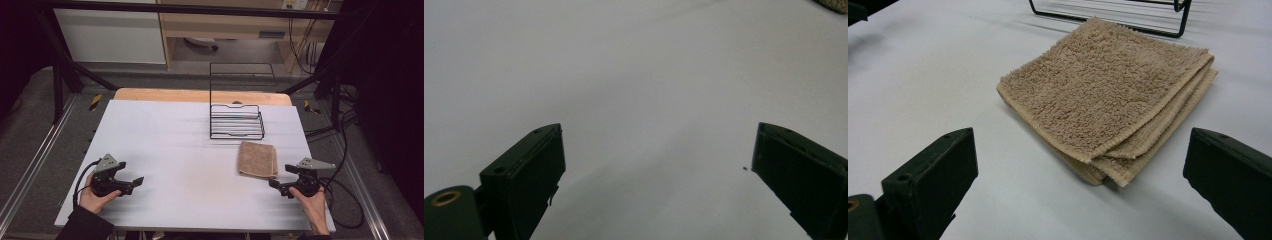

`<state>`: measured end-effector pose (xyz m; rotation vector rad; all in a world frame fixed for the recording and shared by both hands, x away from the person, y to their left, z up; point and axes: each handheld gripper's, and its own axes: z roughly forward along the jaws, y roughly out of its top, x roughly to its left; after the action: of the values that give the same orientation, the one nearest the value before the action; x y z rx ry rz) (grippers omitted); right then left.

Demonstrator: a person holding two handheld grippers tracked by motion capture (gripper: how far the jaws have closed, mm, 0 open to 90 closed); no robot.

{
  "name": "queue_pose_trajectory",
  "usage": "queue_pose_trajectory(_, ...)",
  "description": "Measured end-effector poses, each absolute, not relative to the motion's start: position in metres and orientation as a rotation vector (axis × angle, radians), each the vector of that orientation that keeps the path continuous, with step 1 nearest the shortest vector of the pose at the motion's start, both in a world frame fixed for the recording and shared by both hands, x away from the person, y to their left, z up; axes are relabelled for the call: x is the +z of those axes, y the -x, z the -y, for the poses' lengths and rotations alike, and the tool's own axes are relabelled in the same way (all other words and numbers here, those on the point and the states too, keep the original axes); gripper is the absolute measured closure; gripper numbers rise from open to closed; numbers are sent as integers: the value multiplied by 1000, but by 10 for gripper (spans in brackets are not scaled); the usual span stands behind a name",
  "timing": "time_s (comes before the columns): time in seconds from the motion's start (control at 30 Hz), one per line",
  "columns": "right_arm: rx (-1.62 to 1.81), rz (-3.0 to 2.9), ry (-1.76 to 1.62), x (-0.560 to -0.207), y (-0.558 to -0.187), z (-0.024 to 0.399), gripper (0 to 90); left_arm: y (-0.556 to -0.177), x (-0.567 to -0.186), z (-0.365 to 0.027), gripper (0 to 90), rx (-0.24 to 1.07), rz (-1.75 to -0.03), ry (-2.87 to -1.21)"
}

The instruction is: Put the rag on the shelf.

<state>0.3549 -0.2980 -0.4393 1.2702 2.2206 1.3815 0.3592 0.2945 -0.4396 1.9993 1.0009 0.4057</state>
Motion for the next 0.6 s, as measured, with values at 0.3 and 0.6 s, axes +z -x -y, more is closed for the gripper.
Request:
queue_pose_trajectory(0.3,1375,-2224,-1265,-439,-355,296,15,-358,-440,-295,66,407,-999,-1996)
queue_pose_trajectory(0.6,1346,-2241,-1233,-438,-356,286,27,-359,-440,-296,64,407,-1002,-1997)
